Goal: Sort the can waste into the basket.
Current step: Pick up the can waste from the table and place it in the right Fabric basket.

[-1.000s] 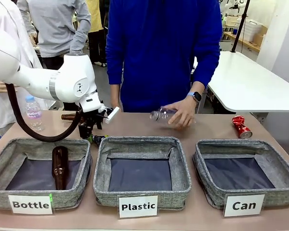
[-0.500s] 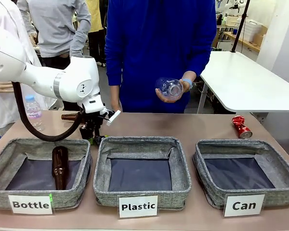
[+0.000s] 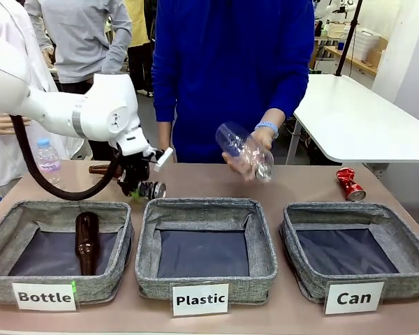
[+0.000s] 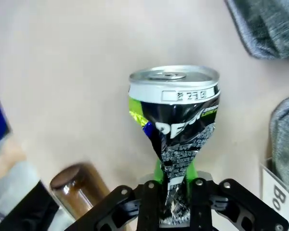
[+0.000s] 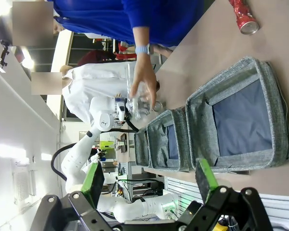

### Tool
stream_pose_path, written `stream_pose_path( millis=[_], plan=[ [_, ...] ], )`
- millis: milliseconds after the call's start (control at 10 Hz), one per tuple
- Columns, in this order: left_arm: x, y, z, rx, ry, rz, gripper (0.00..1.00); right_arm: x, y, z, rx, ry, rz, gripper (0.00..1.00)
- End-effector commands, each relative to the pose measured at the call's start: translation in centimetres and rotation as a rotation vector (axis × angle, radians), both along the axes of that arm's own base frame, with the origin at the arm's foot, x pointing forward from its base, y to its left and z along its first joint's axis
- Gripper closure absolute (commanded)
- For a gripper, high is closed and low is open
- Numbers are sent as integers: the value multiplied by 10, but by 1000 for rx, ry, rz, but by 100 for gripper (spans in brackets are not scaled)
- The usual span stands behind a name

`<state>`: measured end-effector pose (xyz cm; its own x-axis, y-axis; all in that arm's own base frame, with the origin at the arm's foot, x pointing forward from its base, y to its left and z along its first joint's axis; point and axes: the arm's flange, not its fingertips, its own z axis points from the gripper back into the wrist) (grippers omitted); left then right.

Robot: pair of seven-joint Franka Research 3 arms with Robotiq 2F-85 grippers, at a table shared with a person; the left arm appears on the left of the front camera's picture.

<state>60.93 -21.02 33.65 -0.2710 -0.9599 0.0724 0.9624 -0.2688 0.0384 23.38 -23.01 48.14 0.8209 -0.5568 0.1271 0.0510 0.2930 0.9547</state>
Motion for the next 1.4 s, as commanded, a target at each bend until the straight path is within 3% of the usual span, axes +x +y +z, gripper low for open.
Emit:
stream_pose_path(
  millis=[0,200,300,600,700,800,1000,1100,1300],
  plan=[
    [-29,32,40,-121,-37,106,100,2,-2,2,2,-32,1,0],
    [-84,72,93,-252,79,118,100,2,-2,2,2,-32,1,0],
    [-117,93,108,-289,98,164,100,2,-2,2,2,-32,1,0],
    [-177,123,98,-341,116,247,100,2,-2,2,2,-32,1,0],
    [-186,127,94,-354,82,273,100,2,-2,2,2,-32,1,0],
    [-189,129,96,-383,95,233,100,2,-2,2,2,-32,1,0],
    [-181,104,109,-564,93,25,100,2,-2,2,2,-32,1,0],
    [-175,88,111,-575,117,-48,100,2,-2,2,2,-32,1,0],
    [-166,81,109,-540,165,-60,100,2,-2,2,2,-32,1,0]
  ],
)
